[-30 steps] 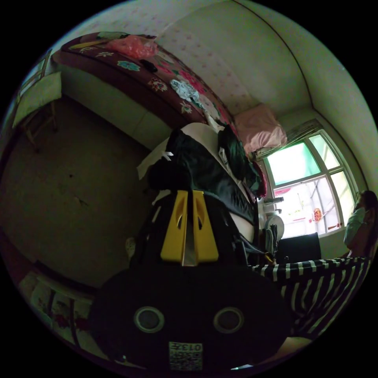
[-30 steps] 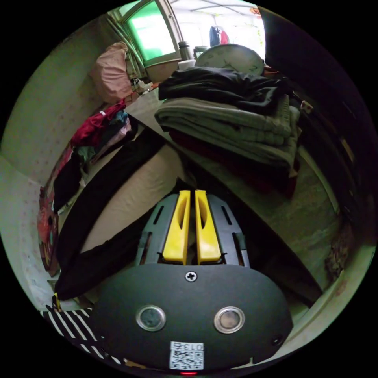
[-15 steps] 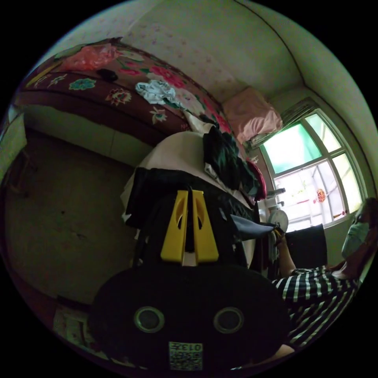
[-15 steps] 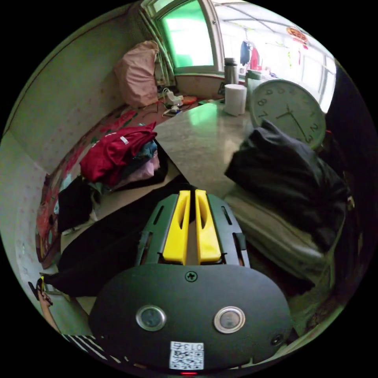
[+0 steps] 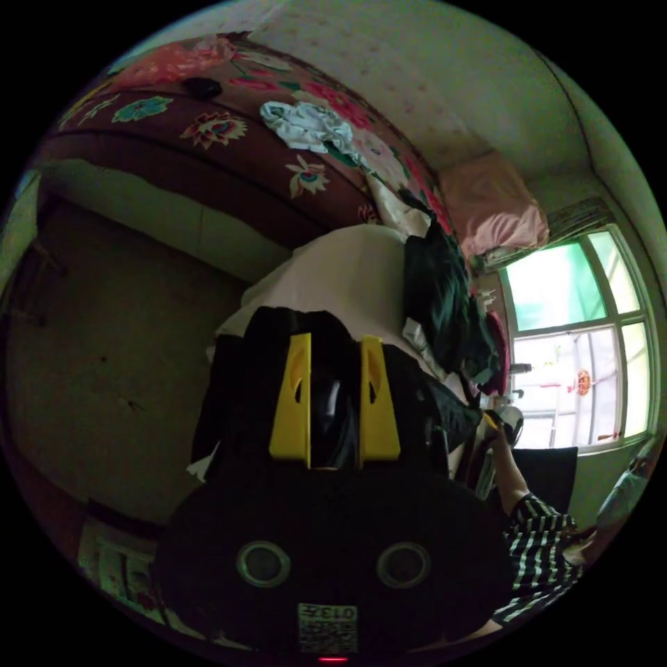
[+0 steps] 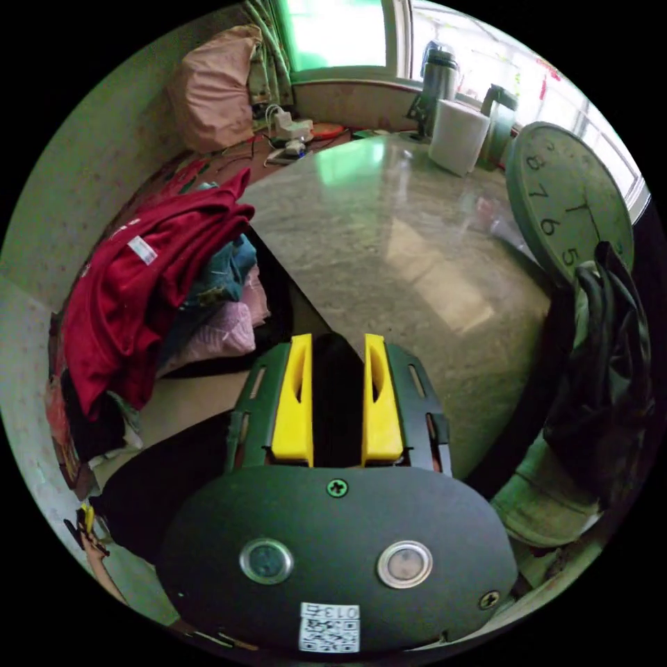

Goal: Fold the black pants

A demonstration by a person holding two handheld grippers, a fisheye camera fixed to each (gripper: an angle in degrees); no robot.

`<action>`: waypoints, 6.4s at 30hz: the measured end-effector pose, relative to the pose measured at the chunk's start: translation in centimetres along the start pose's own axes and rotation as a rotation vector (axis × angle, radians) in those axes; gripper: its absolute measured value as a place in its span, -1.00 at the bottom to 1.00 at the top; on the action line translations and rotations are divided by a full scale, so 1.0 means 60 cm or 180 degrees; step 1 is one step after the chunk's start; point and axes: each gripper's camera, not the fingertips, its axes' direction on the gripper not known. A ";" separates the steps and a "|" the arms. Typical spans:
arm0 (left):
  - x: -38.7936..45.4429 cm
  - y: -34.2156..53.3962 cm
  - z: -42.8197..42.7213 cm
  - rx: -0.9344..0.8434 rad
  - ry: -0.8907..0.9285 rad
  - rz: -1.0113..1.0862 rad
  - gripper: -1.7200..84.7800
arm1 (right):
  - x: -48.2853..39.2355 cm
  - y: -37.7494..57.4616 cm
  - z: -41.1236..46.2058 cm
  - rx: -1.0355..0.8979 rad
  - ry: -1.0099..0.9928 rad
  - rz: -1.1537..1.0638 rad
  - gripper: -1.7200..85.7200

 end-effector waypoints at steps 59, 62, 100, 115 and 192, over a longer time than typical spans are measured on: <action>-0.202 0.026 0.012 0.0251 -0.0542 0.0212 -0.73 | -1.568 0.625 -0.319 0.0261 -0.1805 -0.5186 -0.76; -0.237 0.033 -0.012 0.0268 -0.0408 0.0414 -0.76 | -1.667 0.590 -0.333 0.0323 -0.1837 -0.5032 -0.74; -0.398 -0.006 -0.066 -0.0313 0.0502 0.0822 -0.82 | -1.552 0.715 -0.393 -0.0263 -0.0751 -0.5010 -0.74; -0.160 0.072 -0.035 0.0408 -0.0660 0.1718 -0.77 | -1.204 0.749 -0.338 -0.0739 -0.1153 -0.3013 -0.75; 0.333 -0.054 0.599 -0.1835 -0.0263 0.2635 -0.93 | -0.975 0.812 -0.190 -0.1110 -0.2264 -0.3485 -0.92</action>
